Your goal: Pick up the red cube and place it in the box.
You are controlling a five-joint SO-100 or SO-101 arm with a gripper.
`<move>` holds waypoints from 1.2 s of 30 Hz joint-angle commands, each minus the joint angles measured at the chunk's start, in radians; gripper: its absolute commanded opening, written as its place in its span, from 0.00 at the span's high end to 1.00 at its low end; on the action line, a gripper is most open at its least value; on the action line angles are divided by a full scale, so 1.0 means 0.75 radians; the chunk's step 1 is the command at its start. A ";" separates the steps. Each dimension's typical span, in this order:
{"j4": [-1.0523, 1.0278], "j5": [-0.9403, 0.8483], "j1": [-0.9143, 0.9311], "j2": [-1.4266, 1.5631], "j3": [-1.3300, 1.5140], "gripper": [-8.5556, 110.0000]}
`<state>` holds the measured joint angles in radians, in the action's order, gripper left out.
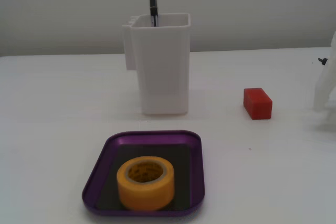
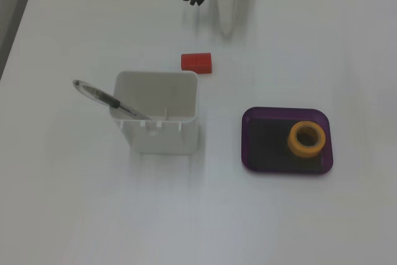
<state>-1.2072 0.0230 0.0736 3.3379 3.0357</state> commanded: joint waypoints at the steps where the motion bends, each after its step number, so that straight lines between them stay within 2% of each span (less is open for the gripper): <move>1: 0.018 -0.012 -0.006 0.041 0.008 0.91; 20: 0.067 -0.018 0.012 0.039 0.006 0.93; 27: 0.217 -0.027 0.016 0.037 0.000 0.93; 32: 0.282 -0.211 0.041 0.014 -0.141 0.93; 36: 0.264 -0.219 0.164 0.006 -0.278 0.93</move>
<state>-1.0186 -0.1273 0.1580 3.3379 2.9130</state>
